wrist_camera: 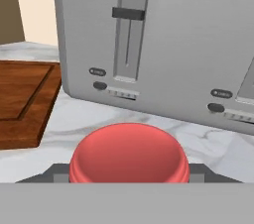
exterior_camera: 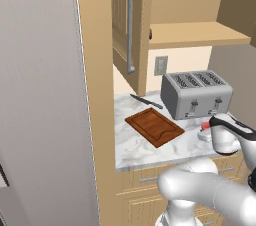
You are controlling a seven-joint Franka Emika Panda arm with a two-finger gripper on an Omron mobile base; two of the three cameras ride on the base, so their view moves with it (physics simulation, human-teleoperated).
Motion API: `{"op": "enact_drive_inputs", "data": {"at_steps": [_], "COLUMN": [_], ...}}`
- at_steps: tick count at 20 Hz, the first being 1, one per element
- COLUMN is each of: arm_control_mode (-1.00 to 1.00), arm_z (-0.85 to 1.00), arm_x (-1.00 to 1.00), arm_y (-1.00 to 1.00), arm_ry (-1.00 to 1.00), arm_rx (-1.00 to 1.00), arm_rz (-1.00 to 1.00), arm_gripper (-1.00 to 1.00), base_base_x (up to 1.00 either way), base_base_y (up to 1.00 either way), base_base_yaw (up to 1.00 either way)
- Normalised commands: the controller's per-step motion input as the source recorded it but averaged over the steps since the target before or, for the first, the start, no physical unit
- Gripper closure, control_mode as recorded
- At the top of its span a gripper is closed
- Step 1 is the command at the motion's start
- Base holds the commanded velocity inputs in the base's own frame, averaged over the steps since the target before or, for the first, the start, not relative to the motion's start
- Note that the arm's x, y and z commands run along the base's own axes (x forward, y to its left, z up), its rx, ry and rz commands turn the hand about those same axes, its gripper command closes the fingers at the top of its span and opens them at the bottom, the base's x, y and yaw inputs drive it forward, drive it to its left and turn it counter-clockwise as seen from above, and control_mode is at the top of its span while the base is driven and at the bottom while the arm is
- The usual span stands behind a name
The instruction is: Pick the bread, place it on the cutting board, pick the jam, place it on the counter, and close the cabinet.
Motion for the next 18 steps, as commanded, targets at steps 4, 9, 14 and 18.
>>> {"op": "enact_drive_inputs", "data": {"at_steps": [4, 9, 14, 18], "arm_control_mode": [-1.00, -1.00, -1.00, -1.00], "arm_z": [-0.17, -0.15, -0.16, -0.27], "arm_x": [0.26, 0.23, 0.17, 0.03], "arm_y": [-0.04, -0.07, -0.10, -0.10], "arm_ry": [0.00, 0.00, 0.00, 0.01], "arm_rx": [0.00, 0.00, 0.00, 0.00], "arm_rz": [0.00, 0.00, 0.00, 0.00], "arm_gripper": [1.00, 1.00, 1.00, 1.00], "base_base_x": [0.00, 0.00, 0.00, 0.00], "base_base_y": [0.00, 0.00, 0.00, 0.00], "base_base_yaw": [0.00, 0.00, 0.00, 0.00]}}
